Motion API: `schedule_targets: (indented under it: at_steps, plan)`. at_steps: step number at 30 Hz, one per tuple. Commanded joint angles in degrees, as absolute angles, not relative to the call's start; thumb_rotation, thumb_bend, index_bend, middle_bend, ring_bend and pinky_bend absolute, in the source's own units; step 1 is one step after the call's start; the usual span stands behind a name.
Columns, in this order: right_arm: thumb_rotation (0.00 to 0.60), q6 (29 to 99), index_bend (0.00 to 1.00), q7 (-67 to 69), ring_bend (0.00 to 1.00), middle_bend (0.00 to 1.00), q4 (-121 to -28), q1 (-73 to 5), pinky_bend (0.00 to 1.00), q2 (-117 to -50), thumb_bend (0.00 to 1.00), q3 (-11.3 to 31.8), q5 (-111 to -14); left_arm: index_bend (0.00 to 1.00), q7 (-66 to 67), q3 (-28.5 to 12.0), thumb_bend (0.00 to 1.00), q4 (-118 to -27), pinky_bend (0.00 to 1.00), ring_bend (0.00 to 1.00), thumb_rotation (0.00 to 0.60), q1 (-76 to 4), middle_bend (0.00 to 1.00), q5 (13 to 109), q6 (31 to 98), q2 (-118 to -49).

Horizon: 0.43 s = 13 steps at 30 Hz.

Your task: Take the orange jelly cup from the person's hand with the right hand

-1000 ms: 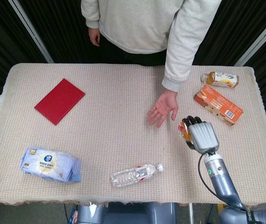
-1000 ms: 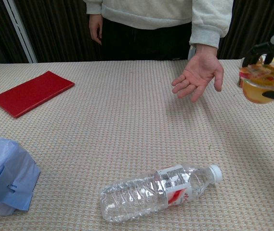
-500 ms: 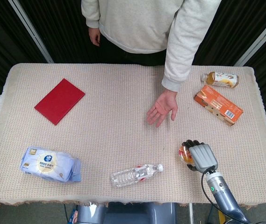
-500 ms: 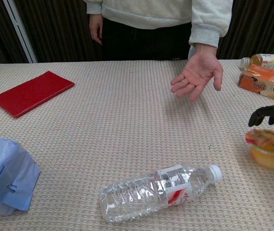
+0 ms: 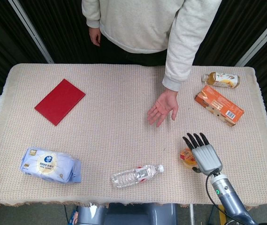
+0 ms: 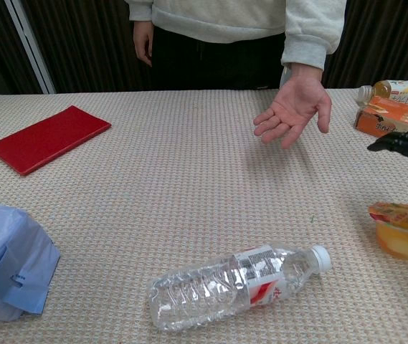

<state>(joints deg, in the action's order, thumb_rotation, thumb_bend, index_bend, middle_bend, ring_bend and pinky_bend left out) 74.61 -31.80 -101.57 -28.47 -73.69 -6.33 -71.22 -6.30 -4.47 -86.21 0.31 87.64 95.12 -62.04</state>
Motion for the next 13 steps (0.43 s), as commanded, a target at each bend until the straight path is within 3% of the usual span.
schedule_targets:
  at_steps: [1,13]
  plan:
    - [0.6,79.4,0.0,-30.6,0.0,0.0,-99.9,-26.0,0.0,-73.9,0.02,-5.5,-75.8,0.03,-6.4,-4.4,0.0,-86.1,0.0,0.0,0.6,0.3,0.0,87.7,95.1,-62.1]
    - [0.6,85.5,0.0,-26.5,0.0,0.0,-98.5,-21.9,0.0,-73.2,0.03,-2.7,-79.4,0.03,-6.8,-4.3,0.0,-85.8,0.0,0.0,0.6,0.3,0.0,88.2,95.3,-62.2]
